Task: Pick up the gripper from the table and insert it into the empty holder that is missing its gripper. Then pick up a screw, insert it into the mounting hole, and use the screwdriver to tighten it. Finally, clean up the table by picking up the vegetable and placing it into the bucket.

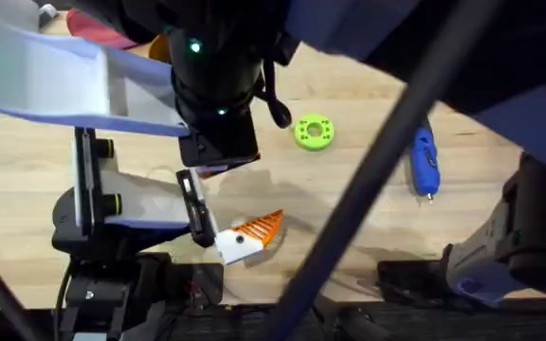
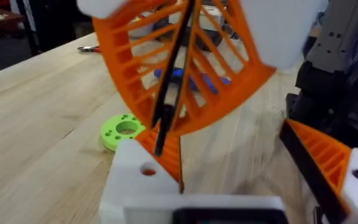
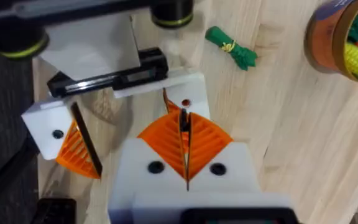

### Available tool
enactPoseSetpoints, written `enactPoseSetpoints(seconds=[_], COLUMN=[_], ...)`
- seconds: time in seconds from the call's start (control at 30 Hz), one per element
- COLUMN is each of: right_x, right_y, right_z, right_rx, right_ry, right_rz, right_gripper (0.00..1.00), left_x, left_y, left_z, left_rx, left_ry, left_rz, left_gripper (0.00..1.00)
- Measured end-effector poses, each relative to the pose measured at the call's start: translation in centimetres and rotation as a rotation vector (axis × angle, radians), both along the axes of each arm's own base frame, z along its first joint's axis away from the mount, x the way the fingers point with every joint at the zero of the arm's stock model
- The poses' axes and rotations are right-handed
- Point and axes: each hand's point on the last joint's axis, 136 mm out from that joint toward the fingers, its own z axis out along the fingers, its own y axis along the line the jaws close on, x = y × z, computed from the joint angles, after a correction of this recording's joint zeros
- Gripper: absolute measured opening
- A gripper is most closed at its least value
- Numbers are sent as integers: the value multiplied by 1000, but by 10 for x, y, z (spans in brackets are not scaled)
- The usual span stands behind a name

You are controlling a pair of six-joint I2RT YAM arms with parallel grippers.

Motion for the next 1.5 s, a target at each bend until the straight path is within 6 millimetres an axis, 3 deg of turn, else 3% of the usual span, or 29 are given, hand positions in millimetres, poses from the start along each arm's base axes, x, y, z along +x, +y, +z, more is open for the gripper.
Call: enactPoseSetpoints(seconds=[0.33,1.5], right_x=[10,7], right_y=[5,-1], right_z=[-13,-7], right_rx=[-12,-18], right_ry=[9,24], right_rz=[-16,-50], right_gripper=[6,6], left_x=[0,0], left_y=[0,0], left_z=[0,0], left_rx=[-2,-3], left_ry=[7,8], left_rz=[1,-1], left_gripper=[986,985])
